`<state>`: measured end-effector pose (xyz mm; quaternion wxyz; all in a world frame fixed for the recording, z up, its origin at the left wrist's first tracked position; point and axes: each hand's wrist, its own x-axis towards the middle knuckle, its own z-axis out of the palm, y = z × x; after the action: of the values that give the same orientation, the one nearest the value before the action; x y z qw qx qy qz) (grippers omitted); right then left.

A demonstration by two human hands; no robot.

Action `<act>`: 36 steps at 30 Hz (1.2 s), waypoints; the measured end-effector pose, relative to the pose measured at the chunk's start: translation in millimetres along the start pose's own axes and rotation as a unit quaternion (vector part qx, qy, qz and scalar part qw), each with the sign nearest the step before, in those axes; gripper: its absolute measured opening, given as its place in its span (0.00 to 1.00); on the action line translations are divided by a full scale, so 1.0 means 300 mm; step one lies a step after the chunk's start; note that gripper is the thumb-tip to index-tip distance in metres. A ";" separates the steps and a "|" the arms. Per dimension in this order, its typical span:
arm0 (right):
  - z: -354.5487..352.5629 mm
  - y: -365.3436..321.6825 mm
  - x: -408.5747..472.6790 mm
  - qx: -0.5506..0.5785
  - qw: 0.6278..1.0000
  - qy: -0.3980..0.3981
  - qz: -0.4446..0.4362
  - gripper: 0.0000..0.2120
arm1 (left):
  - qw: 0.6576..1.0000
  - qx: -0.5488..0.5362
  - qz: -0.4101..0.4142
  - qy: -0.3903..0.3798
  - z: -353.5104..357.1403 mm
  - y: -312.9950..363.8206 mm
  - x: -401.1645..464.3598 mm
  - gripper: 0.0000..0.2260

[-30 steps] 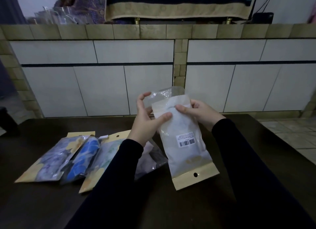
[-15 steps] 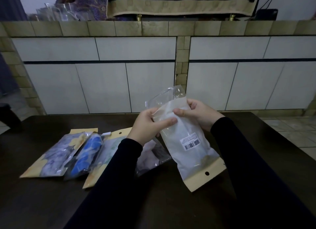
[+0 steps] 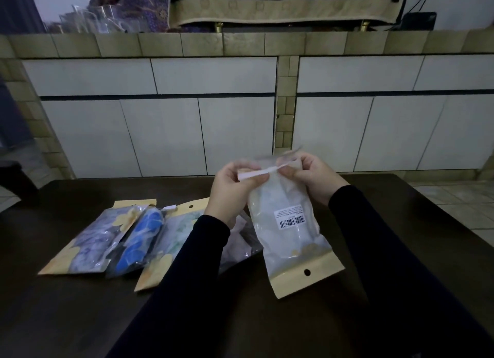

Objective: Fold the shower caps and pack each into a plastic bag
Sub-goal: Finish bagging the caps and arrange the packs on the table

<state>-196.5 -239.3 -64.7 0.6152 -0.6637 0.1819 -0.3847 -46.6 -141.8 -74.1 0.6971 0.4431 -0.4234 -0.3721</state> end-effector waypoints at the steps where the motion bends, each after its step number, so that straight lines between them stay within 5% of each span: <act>1: -0.005 0.003 0.000 0.025 1.000 -0.012 0.007 0.17 | 1.000 -0.009 -0.005 -0.008 -0.002 0.003 -0.003 0.10; 3: -0.011 0.021 -0.001 0.058 0.998 -0.014 0.017 0.26 | 0.999 -0.018 0.006 -0.036 -0.022 -0.009 0.007 0.10; 6: -0.007 0.054 0.002 0.060 0.998 0.023 0.014 0.11 | 0.996 0.033 0.018 -0.083 -0.058 -0.029 0.020 0.11; 9: -0.004 0.078 0.005 0.026 0.996 0.085 -0.009 0.18 | 0.988 0.076 -0.030 -0.131 -0.076 -0.025 0.018 0.14; 14: 0.019 0.076 -0.003 0.073 0.992 0.106 -0.003 0.09 | 0.987 0.142 -0.041 -0.056 -0.052 -0.017 0.006 0.15; 16: 0.017 0.076 -0.010 0.132 0.988 0.082 0.016 0.13 | 0.982 0.186 0.004 -0.043 -0.052 -0.029 0.005 0.05; 19: 0.017 0.094 -0.016 0.014 0.996 0.069 0.046 0.20 | 0.975 0.217 -0.001 -0.046 -0.056 -0.038 0.005 0.13; 23: 0.022 0.108 -0.018 -0.077 0.989 0.096 0.080 0.32 | 0.984 0.173 -0.015 -0.031 -0.058 -0.032 0.007 0.16; 27: 0.004 0.084 -0.040 0.023 0.988 0.116 0.102 0.23 | 0.994 0.094 -0.048 -0.035 -0.062 -0.032 0.002 0.20; 32: -0.001 0.084 -0.067 0.040 0.984 0.133 0.111 0.26 | 0.986 0.094 -0.096 -0.096 -0.069 -0.015 -0.003 0.31; 36: 0.022 0.041 -0.089 0.030 0.985 0.158 0.058 0.16 | 0.992 0.059 -0.057 -0.094 -0.053 0.021 -0.004 0.32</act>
<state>-205.7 -217.9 -83.7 0.6199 -0.5641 0.3032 -0.4534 -31.5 -133.7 -72.7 0.6044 0.4705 -0.4821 -0.4255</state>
